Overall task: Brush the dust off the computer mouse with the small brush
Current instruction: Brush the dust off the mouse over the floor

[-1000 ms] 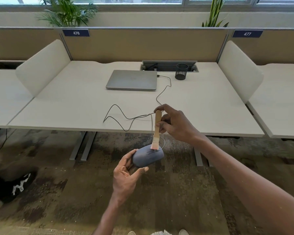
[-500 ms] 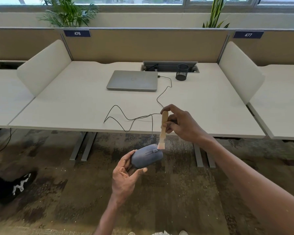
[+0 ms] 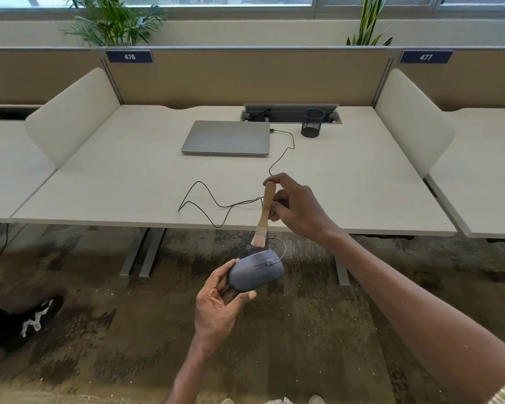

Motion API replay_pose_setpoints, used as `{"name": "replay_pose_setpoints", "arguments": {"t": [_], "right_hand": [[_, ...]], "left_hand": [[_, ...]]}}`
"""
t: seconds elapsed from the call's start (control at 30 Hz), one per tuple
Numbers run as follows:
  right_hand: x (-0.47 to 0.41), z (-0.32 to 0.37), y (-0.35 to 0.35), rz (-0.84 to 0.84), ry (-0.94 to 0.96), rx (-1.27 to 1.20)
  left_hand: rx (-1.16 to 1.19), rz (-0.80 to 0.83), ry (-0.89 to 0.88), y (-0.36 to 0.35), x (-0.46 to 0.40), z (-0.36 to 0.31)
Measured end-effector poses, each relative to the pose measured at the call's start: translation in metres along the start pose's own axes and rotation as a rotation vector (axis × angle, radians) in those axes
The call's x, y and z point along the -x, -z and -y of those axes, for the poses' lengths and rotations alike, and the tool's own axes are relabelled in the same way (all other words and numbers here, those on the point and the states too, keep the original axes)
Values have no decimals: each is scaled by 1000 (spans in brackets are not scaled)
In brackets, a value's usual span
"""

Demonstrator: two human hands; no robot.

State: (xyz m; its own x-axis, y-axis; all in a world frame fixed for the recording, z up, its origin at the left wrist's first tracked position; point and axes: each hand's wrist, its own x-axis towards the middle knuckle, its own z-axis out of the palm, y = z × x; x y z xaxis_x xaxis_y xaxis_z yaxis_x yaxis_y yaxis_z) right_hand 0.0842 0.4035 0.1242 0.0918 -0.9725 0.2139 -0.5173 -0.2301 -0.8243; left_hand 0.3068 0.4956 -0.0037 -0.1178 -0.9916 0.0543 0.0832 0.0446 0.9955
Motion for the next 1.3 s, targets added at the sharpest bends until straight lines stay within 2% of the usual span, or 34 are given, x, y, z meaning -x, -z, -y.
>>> {"name": "replay_pose_setpoints", "arguments": {"t": [0.2,0.4,0.53,0.7,0.77,0.9,1.0,1.3], "right_hand": [[-1,21,-19,2,-35,43],[-7,15,-16,-2,-244,91],[-11,6,-3,-21,-292,207],[-9,4,3,-88,-161,320],[-6,8,3,-99,-93,244],[0,19,-1,-7,-35,-4],[6,21,-4,47,7,-48],[15,7,15,48,40,135]], "left_hand": [[1,21,-21,-3,0,1],[31,22,-34,-5,-3,-4],[26,20,-32,-2,-3,-2],[21,15,-25,0,-5,0],[26,10,-21,0,-7,0],[45,2,-18,0,-10,0],[64,-3,-23,1,-13,-2],[84,-26,-31,3,-15,-2]]}}
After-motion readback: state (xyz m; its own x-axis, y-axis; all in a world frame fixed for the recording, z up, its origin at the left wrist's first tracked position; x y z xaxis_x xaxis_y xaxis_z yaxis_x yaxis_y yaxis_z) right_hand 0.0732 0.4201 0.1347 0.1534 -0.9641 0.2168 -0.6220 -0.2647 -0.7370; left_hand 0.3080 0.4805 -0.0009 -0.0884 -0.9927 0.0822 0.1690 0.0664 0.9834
